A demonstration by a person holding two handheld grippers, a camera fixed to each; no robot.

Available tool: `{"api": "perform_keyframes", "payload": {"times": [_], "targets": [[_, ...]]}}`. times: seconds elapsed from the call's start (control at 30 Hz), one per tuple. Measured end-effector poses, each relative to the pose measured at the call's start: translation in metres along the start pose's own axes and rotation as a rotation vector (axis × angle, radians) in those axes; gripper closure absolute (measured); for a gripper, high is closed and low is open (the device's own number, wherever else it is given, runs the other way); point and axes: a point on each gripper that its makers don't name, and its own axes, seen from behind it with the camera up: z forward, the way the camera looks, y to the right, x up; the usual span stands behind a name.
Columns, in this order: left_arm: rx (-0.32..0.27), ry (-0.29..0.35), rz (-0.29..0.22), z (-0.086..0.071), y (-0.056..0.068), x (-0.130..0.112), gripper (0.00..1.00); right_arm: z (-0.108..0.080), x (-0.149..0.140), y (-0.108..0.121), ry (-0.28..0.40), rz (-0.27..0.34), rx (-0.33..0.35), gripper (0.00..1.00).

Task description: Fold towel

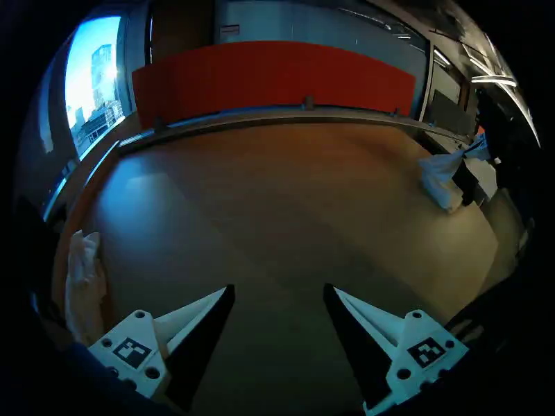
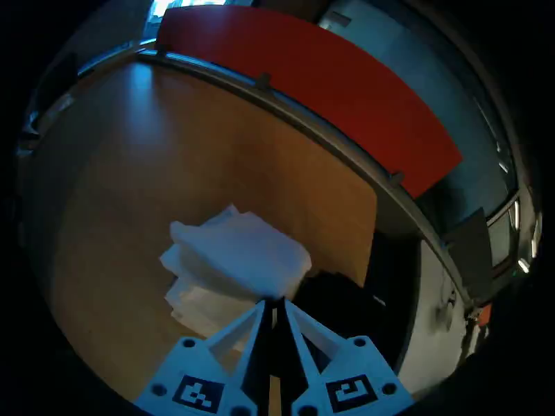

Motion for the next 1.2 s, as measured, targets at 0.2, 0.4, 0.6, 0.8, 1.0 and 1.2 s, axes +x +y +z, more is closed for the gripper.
{"api": "perform_keyframes", "payload": {"times": [0.2,0.4,0.6,0.8,1.0,1.2], "targets": [[0.005,-0.003,0.003,-0.002,-0.001,-0.001,0.06,0.008,-0.026,-0.001,-0.039,0.054,0.000,0.96],[0.013,-0.008,0.006,-0.004,-0.005,-0.004,0.06,0.015,-0.051,-0.003,-0.084,0.073,0.006,0.96],[0.018,-0.014,0.008,-0.006,-0.006,-0.007,0.06,0.023,-0.072,-0.006,-0.128,0.093,0.014,0.96],[0.021,-0.015,0.009,-0.007,-0.007,-0.007,0.05,0.025,-0.083,-0.003,-0.148,0.111,0.011,0.96],[0.021,-0.016,0.010,-0.007,-0.006,-0.007,0.06,0.025,-0.089,-0.003,-0.162,0.108,0.010,0.96],[0.019,-0.017,0.012,-0.006,-0.005,-0.007,0.06,0.025,-0.094,-0.007,-0.169,0.112,0.015,0.96]]}}
